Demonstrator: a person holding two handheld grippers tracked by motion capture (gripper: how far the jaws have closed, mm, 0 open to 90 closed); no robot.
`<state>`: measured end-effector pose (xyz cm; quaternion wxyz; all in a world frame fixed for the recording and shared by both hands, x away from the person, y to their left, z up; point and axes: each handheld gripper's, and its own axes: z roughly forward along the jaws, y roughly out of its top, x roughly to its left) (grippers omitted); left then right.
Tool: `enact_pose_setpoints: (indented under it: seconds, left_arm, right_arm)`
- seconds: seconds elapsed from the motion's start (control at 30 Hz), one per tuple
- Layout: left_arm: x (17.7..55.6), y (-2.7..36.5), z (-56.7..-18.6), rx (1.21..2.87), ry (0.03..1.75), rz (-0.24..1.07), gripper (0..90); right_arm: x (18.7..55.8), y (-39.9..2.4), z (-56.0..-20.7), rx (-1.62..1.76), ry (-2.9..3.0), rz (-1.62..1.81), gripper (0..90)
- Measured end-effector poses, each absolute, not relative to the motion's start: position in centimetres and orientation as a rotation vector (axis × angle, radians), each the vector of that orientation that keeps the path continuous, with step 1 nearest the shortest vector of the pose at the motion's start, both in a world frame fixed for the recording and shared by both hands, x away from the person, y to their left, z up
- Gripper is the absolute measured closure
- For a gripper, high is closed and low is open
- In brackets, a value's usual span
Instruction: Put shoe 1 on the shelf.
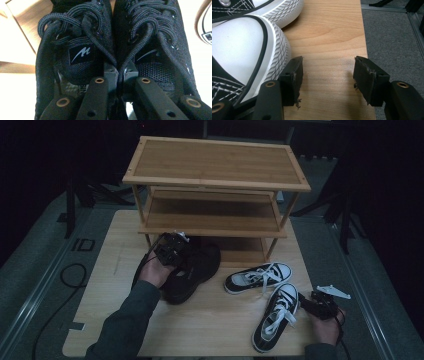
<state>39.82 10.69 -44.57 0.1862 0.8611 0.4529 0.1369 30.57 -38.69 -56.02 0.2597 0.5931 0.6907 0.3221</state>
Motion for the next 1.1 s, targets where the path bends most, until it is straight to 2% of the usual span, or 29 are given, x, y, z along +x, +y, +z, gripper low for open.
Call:
enact_pose_setpoints:
  seconds: [0.3,0.47,0.7,0.97,1.0,1.03,1.07,1.1]
  left_arm:
    - [40.1,9.8,-44.9,2.388,1.323,0.434,85.6]
    - [40.2,9.8,-45.5,2.316,1.395,0.461,85.6]
    - [40.4,9.0,-46.0,2.258,1.481,0.552,85.5]
    - [40.0,7.8,-46.8,2.236,1.469,0.614,84.0]
    - [39.9,7.6,-46.8,2.245,1.459,0.617,81.4]
    - [39.9,7.5,-46.8,2.272,1.44,0.614,71.5]
    - [39.9,7.4,-46.8,2.291,1.428,0.616,71.5]
    - [39.9,7.6,-46.7,2.302,1.424,0.598,67.0]
  right_arm:
    - [30.6,-38.7,-56.0,1.607,1.871,0.873,40.6]
    - [30.6,-38.7,-56.0,1.608,1.871,0.874,40.5]
    - [30.6,-38.7,-56.0,1.609,1.87,0.875,40.5]
    - [30.6,-38.7,-56.0,1.609,1.871,0.876,40.5]
    - [30.6,-38.7,-56.0,1.609,1.871,0.877,40.5]
    - [30.6,-38.7,-56.0,1.61,1.871,0.877,40.5]
    - [30.6,-38.7,-56.0,1.61,1.871,0.877,40.5]
    - [30.6,-38.7,-56.0,1.611,1.871,0.878,40.4]
